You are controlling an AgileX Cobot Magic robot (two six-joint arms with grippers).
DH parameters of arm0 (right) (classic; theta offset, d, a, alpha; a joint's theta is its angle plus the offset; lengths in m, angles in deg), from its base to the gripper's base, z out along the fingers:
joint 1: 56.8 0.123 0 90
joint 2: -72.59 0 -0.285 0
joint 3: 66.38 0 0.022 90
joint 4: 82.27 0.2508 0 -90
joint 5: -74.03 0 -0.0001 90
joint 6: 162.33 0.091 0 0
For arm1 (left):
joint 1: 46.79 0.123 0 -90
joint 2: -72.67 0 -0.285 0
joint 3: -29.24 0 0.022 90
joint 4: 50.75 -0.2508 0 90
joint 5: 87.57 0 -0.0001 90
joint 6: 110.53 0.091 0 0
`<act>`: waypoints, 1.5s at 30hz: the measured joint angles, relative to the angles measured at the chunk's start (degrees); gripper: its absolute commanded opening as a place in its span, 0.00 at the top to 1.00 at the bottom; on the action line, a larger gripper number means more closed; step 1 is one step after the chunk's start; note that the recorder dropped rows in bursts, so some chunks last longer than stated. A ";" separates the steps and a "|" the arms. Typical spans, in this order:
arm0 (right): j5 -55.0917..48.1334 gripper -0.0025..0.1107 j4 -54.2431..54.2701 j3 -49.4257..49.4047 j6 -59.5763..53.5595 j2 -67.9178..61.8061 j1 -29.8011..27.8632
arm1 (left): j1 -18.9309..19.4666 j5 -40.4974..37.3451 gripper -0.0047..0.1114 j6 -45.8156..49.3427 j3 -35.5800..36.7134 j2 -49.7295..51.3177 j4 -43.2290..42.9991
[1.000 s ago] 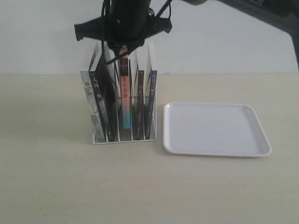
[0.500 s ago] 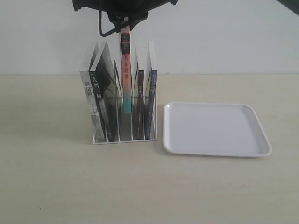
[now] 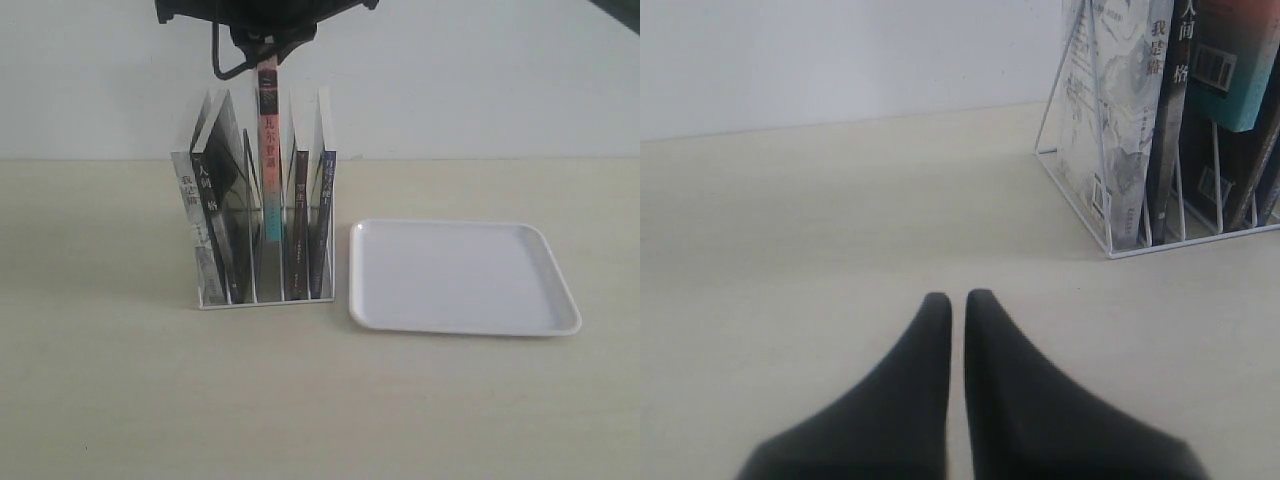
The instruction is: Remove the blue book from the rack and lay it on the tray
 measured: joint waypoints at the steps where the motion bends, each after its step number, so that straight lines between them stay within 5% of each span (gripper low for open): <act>1: 0.04 0.98 0.00 0.00 0.00 -0.29 0.00 | 0.00 0.00 0.92 0.00 0.00 0.00 0.00; 26: 0.68 0.98 -0.22 0.08 -1.90 -7.73 0.00 | 0.00 0.00 0.92 0.00 0.00 0.00 0.00; 29: 0.68 0.87 0.09 0.08 -2.31 -7.73 0.00 | 0.00 0.00 0.92 0.00 0.00 0.00 0.00; 34: 1.17 0.52 0.50 0.08 -3.00 -7.73 0.00 | 0.00 0.00 0.92 0.00 0.00 0.00 0.00; 45: 1.71 0.56 -0.43 0.41 -2.89 -6.46 0.00 | 0.00 0.00 0.92 0.00 0.00 0.00 0.00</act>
